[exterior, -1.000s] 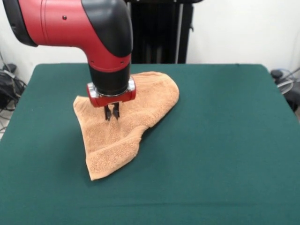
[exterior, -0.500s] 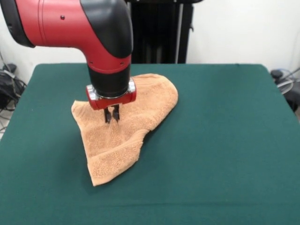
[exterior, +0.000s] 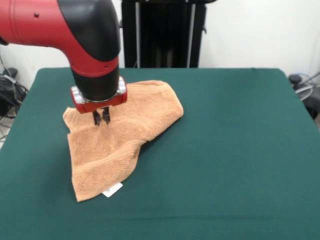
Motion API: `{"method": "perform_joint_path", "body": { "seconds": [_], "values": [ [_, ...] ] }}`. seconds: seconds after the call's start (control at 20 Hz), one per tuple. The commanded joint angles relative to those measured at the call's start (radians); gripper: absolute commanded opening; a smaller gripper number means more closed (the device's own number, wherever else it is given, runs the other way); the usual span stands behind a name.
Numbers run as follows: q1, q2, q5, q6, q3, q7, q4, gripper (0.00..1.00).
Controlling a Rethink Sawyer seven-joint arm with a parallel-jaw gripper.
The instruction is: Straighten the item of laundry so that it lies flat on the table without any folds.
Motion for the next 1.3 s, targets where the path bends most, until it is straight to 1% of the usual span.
{"method": "perform_joint_path", "body": {
  "seconds": [0.05, 0.75, 0.9, 1.15, 1.3],
  "values": [
    [-0.004, -0.01, -0.012, 0.064, 0.079, -0.202, -0.056, 0.0],
    [-0.021, -0.005, -0.01, 0.052, 0.08, -0.211, -0.04, 0.0],
    [-0.019, -0.015, -0.018, 0.047, 0.073, -0.201, -0.036, 0.0],
    [-0.018, -0.05, -0.052, 0.003, 0.042, -0.167, -0.013, 0.0],
    [-0.002, -0.079, -0.094, -0.02, 0.008, -0.145, -0.011, 0.0]
  ]
}}
